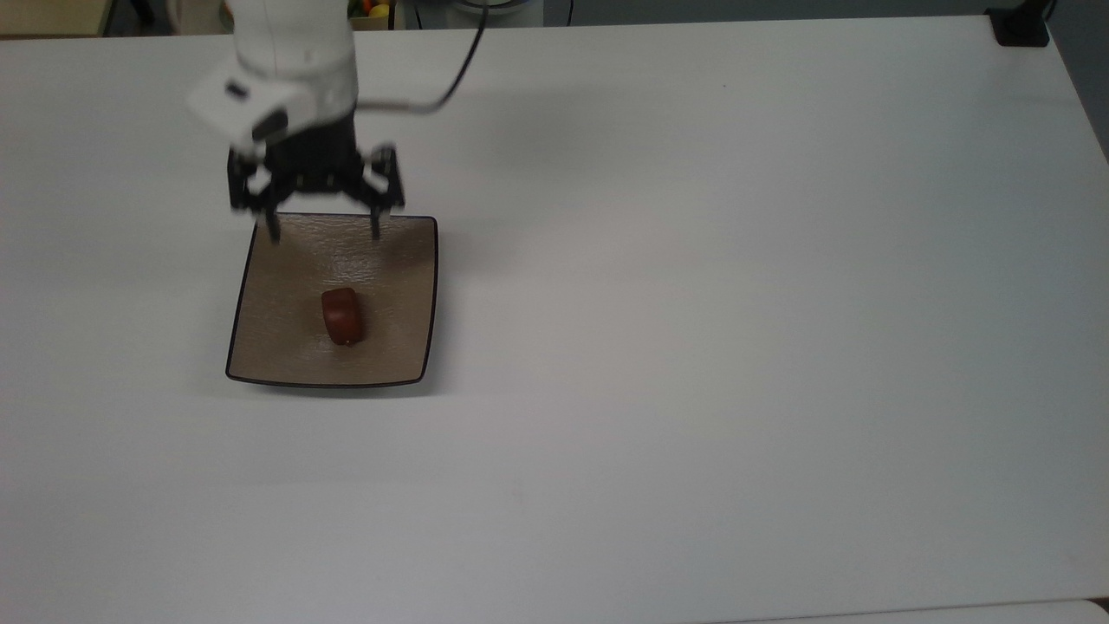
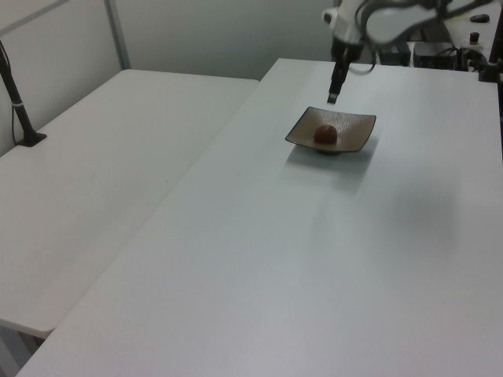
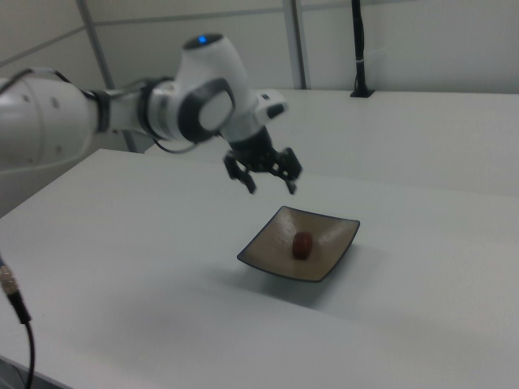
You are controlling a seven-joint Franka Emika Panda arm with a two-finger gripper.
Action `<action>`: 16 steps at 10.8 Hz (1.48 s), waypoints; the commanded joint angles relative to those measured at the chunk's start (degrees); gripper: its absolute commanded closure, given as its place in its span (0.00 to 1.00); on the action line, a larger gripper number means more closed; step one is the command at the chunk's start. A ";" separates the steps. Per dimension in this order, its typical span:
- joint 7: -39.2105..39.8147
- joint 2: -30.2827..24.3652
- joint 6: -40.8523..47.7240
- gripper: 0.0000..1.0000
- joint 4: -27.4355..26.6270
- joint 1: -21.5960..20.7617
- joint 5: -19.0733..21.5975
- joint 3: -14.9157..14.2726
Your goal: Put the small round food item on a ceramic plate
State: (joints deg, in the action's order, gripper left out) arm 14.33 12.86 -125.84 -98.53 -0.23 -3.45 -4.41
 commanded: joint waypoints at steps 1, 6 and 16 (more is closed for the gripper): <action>-1.41 -12.91 15.32 0.00 -1.93 -2.93 5.81 -0.43; -15.36 -20.06 28.11 0.00 -2.02 -9.51 6.44 0.18; -10.32 -15.33 22.31 0.00 -2.11 -8.29 5.75 4.32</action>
State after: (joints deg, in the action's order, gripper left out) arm -1.17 -2.74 -102.03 -99.99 -8.73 2.26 -0.35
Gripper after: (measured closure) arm 0.000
